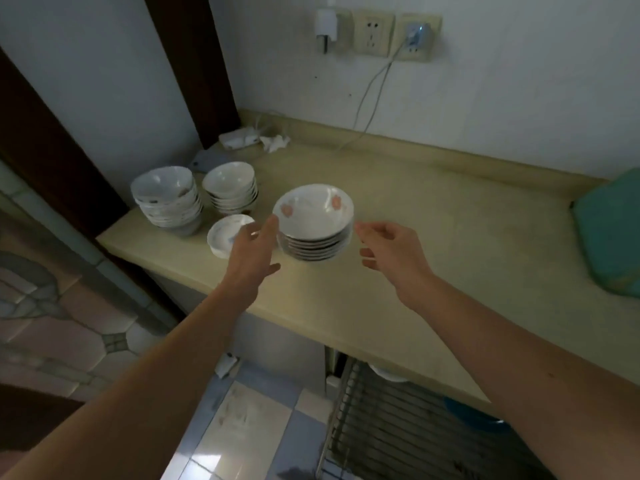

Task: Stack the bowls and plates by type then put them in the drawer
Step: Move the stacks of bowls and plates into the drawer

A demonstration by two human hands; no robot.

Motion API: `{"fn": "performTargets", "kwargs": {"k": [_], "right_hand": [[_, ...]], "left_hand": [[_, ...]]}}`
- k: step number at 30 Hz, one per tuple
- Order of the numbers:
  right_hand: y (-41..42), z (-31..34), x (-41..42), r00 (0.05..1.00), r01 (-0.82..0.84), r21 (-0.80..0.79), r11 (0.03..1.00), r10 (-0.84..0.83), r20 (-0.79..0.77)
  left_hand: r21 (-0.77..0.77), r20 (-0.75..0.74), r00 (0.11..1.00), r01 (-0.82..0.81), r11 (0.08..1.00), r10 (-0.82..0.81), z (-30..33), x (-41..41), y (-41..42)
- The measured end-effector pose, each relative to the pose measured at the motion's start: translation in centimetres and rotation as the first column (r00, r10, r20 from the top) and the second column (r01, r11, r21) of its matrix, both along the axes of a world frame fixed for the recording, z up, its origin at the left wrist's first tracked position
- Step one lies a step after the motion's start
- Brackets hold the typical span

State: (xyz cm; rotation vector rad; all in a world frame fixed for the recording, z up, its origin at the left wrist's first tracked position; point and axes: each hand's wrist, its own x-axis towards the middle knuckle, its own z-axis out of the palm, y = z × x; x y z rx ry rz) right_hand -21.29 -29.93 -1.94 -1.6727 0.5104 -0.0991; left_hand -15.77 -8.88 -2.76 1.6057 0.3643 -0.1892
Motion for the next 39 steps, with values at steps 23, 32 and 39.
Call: {"fn": "performTargets", "kwargs": {"k": [23, 32, 39], "right_hand": [[1.5, -2.9, 8.6, 0.965, 0.120, 0.481, 0.868, 0.012, -0.263], [0.1, -1.0, 3.1, 0.980, 0.193, 0.455, 0.869, -0.148, -0.133], [-4.1, 1.1, -7.8, 0.982, 0.189, 0.432, 0.882, -0.168, -0.086]], "left_hand": [[-0.141, -0.195, 0.960, 0.177, 0.974, -0.203, -3.2, 10.0, -2.0], [-0.097, -0.009, 0.954, 0.298, 0.950, -0.300, -0.5, 6.1, -3.5], [-0.022, 0.082, 0.819, 0.571, 0.820, -0.568, 2.6, -2.2, -5.2]]}}
